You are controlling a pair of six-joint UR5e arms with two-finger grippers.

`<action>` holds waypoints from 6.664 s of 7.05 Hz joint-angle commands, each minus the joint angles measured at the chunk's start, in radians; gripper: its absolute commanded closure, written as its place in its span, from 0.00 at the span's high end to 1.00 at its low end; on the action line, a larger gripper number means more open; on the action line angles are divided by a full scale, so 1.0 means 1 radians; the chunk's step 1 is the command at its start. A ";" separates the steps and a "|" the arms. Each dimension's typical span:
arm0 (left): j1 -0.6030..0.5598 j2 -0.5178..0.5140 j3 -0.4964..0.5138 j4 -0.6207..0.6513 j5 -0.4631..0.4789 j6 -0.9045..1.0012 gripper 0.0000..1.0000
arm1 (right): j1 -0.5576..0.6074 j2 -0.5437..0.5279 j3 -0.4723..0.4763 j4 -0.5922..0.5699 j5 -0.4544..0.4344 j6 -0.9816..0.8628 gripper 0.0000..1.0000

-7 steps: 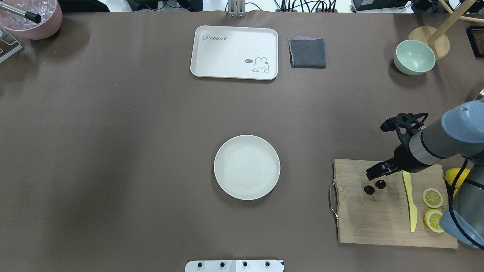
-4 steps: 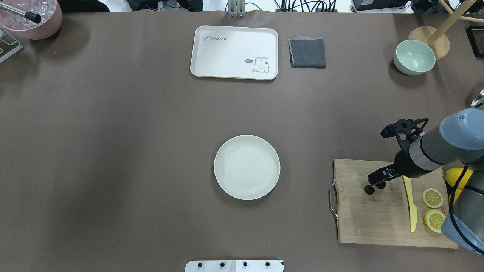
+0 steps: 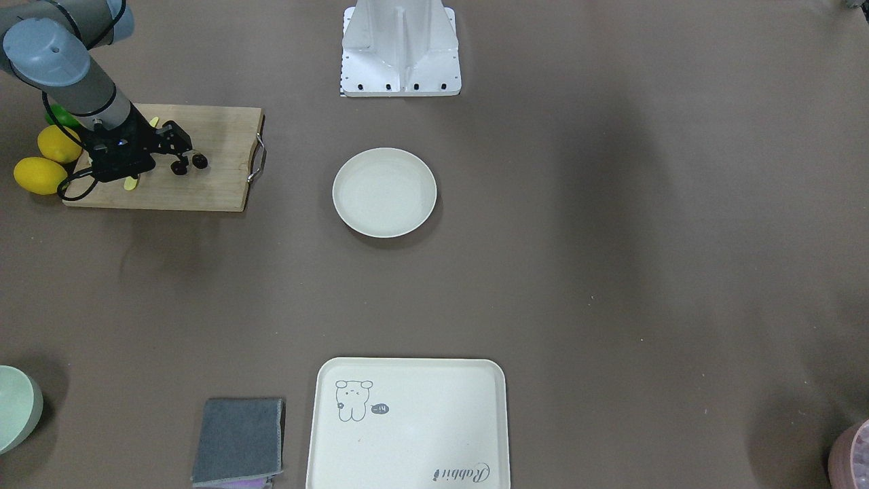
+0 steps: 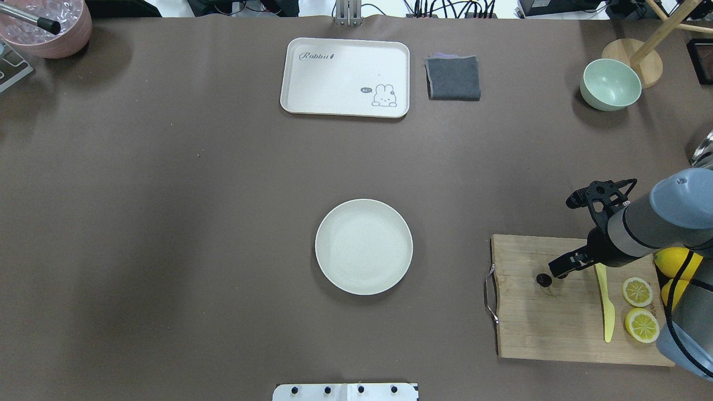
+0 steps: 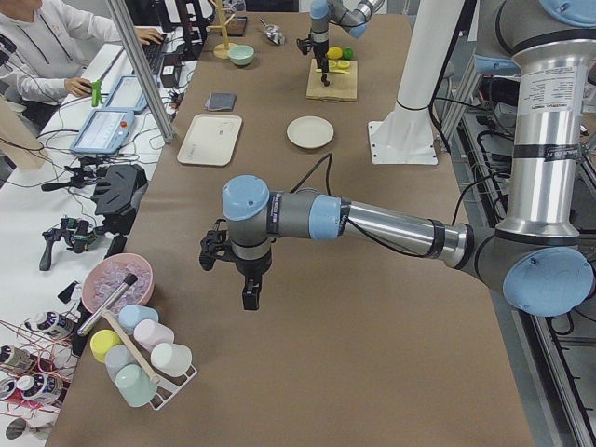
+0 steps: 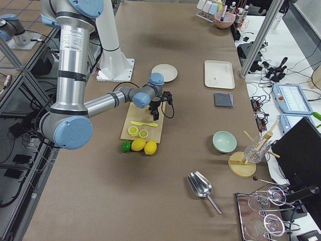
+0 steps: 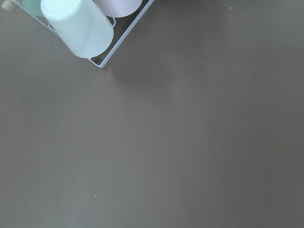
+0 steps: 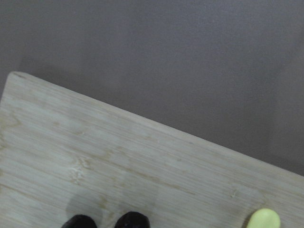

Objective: Place red cherry on plate

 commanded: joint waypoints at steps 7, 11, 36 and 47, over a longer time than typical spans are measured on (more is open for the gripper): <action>0.002 0.000 -0.001 0.000 0.000 0.000 0.98 | -0.043 0.013 0.005 0.001 -0.052 0.065 0.81; 0.002 -0.001 -0.001 0.000 0.000 0.001 0.98 | -0.043 0.012 0.009 0.030 -0.053 0.065 0.00; 0.018 0.012 0.001 0.008 -0.014 0.002 0.98 | 0.552 0.226 0.021 -0.483 0.159 -0.284 1.00; 0.040 0.101 -0.039 0.009 -0.005 0.000 0.98 | 0.894 0.119 -0.287 -0.470 0.195 -0.709 1.00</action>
